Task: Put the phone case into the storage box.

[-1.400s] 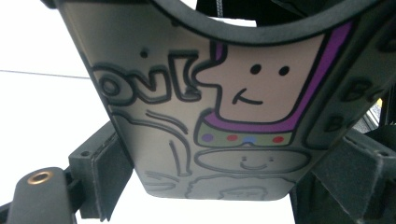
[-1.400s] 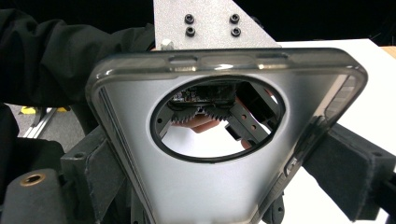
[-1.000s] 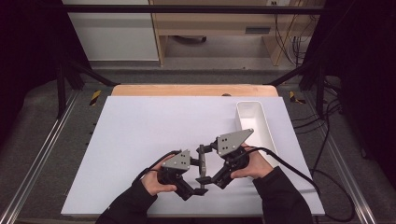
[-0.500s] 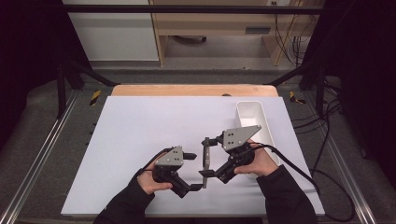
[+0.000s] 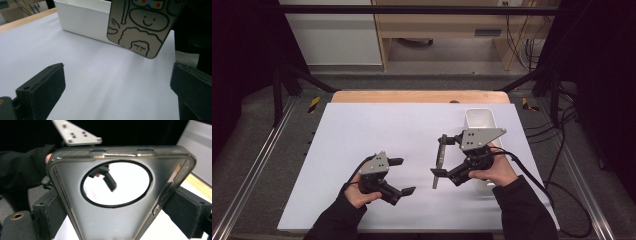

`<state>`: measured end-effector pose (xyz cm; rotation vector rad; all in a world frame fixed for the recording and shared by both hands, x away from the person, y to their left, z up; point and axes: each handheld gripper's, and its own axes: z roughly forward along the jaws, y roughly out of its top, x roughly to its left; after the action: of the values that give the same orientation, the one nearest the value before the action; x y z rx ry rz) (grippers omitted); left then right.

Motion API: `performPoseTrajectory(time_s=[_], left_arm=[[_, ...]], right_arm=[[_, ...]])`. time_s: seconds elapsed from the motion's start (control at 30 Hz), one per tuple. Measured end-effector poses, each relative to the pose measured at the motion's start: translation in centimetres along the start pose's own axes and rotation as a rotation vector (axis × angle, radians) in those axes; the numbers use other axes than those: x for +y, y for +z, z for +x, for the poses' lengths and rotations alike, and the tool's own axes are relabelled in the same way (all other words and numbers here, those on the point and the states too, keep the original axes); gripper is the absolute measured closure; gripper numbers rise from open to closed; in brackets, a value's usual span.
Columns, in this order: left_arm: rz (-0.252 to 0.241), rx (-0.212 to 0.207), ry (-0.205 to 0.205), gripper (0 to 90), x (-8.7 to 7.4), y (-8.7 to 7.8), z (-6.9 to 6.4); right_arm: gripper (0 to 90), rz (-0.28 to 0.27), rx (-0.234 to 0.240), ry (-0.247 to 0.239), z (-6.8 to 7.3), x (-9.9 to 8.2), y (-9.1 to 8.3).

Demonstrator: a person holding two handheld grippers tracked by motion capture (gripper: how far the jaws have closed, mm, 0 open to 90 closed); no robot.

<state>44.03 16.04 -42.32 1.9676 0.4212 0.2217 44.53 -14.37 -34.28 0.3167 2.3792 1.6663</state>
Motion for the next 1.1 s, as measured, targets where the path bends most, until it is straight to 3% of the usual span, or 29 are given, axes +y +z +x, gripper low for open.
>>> performPoseTrajectory(time_s=[0.27,0.47,0.87,1.1], left_arm=[[-0.053,0.135,-0.091,0.0,-1.4,-3.1,1.4],[-0.084,0.23,-0.132,0.0,-2.4,-5.1,2.2],[-0.105,0.377,-0.162,0.0,-4.4,-8.0,3.3],[-0.108,0.431,-0.182,0.0,-5.4,-9.0,3.9]], right_arm=[[12.0,-0.032,-0.126,0.046,-0.6,0.5,-1.0],[12.0,-0.055,-0.19,0.084,-1.0,0.7,-1.7],[11.9,-0.055,-0.339,0.139,-2.4,1.2,-2.8],[11.9,-0.05,-0.419,0.162,-3.4,1.3,-3.1]])
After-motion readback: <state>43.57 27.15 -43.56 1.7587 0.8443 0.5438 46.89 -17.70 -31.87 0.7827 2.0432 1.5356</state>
